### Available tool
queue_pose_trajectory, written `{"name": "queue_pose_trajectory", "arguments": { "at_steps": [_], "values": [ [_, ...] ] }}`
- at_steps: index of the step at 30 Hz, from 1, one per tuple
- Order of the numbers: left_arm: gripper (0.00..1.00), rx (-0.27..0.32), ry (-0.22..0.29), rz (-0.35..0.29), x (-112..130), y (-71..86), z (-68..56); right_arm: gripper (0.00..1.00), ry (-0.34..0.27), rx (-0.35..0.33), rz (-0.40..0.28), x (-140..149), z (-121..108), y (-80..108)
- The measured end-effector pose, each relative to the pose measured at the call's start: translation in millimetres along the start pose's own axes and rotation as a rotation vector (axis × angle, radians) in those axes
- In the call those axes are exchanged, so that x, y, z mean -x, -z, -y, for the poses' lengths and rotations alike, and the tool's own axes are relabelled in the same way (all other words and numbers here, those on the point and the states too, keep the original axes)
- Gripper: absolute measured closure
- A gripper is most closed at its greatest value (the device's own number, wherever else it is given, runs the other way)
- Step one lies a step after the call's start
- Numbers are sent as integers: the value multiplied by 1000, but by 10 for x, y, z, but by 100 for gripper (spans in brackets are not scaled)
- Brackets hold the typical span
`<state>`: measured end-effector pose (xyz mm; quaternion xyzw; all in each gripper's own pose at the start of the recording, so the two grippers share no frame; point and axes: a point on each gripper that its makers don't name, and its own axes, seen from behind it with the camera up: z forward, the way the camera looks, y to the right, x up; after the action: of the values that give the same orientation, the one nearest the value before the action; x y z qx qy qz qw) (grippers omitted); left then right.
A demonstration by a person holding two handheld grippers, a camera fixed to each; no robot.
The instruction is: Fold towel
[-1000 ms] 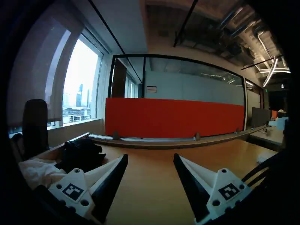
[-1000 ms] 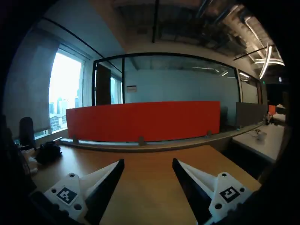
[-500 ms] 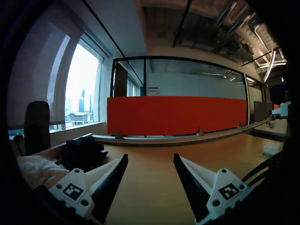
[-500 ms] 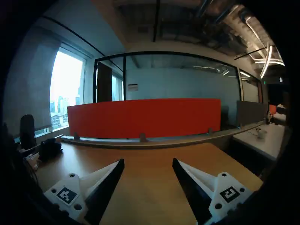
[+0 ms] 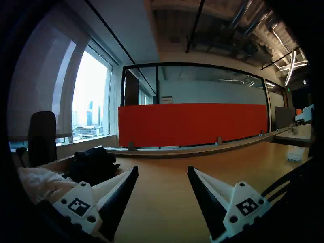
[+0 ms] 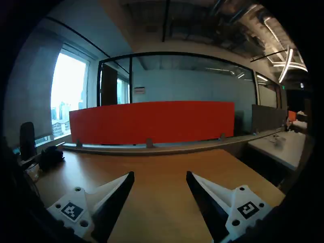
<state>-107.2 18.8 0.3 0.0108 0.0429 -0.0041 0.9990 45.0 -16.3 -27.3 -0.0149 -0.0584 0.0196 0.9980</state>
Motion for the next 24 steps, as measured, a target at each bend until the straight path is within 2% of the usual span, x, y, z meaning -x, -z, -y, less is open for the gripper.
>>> {"name": "queue_pose_trajectory", "arguments": {
  "at_steps": [9, 24],
  "values": [
    [10, -9, -3, -17, 12, -28, 150, 0, 19, 10, -1, 40, 40, 12],
    [10, -27, 46, -7, 220, -47, 237, 0, 42, 12, 2, 53, 111, -12]
  ]
}}
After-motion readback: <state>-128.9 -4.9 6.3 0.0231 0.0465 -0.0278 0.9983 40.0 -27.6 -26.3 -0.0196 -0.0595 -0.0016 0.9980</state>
